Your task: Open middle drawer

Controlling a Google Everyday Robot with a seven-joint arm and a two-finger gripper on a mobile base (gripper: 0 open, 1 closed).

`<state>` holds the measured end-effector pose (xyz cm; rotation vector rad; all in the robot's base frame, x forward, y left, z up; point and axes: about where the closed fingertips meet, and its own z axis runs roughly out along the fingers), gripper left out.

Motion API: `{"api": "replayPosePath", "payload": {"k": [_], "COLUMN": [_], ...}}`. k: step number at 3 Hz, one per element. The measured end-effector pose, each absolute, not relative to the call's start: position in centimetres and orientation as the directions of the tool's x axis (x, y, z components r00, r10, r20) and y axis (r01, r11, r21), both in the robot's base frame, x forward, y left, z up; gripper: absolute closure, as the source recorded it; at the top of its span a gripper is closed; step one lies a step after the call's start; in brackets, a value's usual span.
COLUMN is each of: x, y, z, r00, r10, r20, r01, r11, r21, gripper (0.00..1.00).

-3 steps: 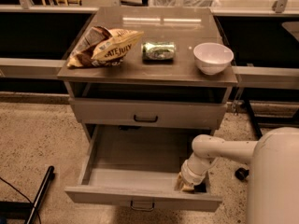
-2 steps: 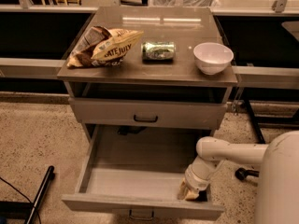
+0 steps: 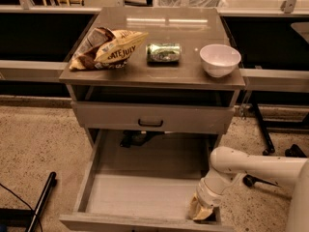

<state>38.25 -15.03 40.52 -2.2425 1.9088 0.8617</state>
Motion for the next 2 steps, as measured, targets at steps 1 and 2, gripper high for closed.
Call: {"api": "replayPosePath", "payload": {"k": [1, 2], "x": [38.6, 40.1], "y": [-15.5, -16.0], "z": [43.2, 47.1], "r00": [0.089, 0.121], "r10": [-0.882, -0.880], "r20": [-0.462, -0.459], "r01": [-0.962, -0.988], "r11": [-0.197, -0.150], "r21": [0.191, 0.027], "gripper": [1.00, 1.00]}}
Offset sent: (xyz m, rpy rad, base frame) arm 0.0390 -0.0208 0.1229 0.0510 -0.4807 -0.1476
